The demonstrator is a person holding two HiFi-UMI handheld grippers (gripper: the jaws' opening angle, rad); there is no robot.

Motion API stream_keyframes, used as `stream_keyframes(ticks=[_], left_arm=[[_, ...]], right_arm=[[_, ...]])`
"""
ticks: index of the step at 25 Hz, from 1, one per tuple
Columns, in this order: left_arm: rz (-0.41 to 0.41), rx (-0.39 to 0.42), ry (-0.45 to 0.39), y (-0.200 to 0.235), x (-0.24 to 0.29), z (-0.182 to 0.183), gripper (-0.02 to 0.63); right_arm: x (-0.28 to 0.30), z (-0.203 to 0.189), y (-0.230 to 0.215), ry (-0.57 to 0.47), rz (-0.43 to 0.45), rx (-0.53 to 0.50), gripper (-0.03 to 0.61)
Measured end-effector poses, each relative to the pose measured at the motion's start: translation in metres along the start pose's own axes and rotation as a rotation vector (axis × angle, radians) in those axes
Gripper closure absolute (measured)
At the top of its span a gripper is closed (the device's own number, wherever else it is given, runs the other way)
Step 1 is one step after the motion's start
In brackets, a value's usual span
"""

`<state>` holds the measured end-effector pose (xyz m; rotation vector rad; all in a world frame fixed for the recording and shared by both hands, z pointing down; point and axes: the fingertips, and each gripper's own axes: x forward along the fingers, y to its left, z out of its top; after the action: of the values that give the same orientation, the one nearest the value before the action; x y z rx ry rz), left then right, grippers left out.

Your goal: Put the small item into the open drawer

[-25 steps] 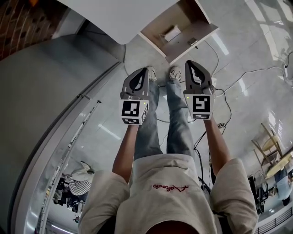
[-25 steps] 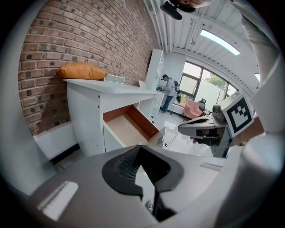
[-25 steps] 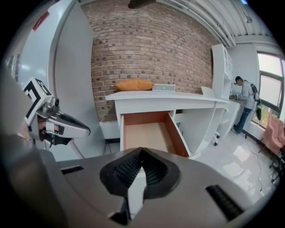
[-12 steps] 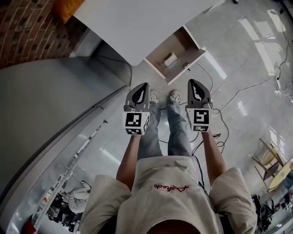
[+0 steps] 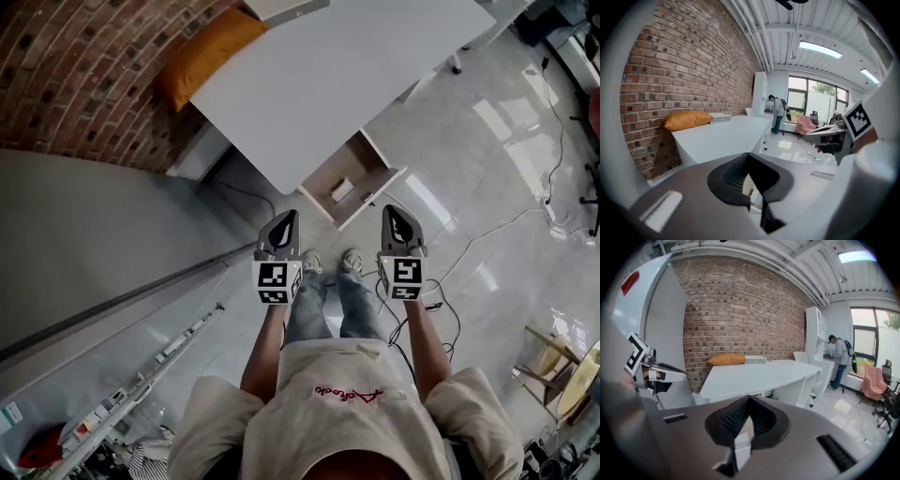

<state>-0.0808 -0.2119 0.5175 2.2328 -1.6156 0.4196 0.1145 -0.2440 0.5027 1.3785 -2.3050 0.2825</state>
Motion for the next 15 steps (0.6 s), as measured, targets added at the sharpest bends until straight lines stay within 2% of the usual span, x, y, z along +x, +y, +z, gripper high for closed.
stream_keyframes(ticks=[4, 6, 15], left_arm=[[0.001, 0.037, -0.036, -0.013, -0.031, 0.076, 0.607], [-0.002, 0.054, -0.051, -0.017, -0.042, 0.101, 0.607], [-0.007, 0.107, -0.130, -0.022, -0.046, 0.165, 0.607]], right_arm=[[-0.044, 0.060, -0.014, -0.033, -0.030, 0.035, 0.566], [-0.058, 0.081, -0.018, -0.046, -0.044, 0.043, 0.566], [-0.075, 0.140, -0.038, -0.136, -0.087, 0.046, 0.566]])
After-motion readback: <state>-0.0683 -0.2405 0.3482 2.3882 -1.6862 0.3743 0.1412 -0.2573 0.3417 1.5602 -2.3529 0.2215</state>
